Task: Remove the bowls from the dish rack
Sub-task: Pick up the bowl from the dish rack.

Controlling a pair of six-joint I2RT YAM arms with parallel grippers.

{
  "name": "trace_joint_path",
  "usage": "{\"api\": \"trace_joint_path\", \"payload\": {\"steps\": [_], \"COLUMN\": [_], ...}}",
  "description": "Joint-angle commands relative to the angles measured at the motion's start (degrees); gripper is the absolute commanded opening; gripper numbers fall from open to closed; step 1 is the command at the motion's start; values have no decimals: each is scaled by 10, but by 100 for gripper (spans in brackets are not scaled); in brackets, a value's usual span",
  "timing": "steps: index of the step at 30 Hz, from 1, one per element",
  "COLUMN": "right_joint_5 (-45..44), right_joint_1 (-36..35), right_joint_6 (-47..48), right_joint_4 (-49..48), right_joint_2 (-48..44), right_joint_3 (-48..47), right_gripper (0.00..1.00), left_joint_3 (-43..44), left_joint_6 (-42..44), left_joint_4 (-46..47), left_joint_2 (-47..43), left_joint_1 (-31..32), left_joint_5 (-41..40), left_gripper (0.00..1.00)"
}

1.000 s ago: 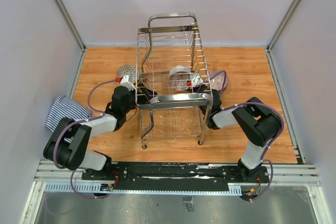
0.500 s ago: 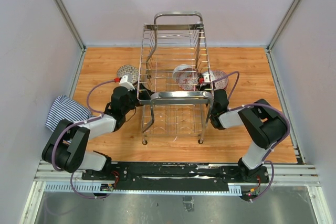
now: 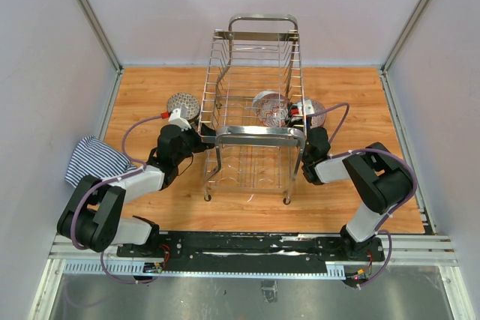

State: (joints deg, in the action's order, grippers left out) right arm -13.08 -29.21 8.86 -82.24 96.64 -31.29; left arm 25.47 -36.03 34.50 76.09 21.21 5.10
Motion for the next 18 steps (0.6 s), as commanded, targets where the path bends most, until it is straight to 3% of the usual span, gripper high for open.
{"api": "trace_joint_path", "payload": {"steps": [1,18], "right_joint_5": [-25,37], "right_joint_1": [14,14], "right_joint_6": [-10,-33], "right_joint_4": [-87,-87], "right_joint_2": [-16,-20], "right_joint_3": [-9,-7], "right_gripper": [1,1], "left_joint_3": [-5,-3], "left_joint_6": [8,9], "left_joint_4": [5,9], "left_joint_2": [-13,-6], "left_joint_1": [3,3], "left_joint_5": [-10,-8], "left_gripper": [72,72]}}
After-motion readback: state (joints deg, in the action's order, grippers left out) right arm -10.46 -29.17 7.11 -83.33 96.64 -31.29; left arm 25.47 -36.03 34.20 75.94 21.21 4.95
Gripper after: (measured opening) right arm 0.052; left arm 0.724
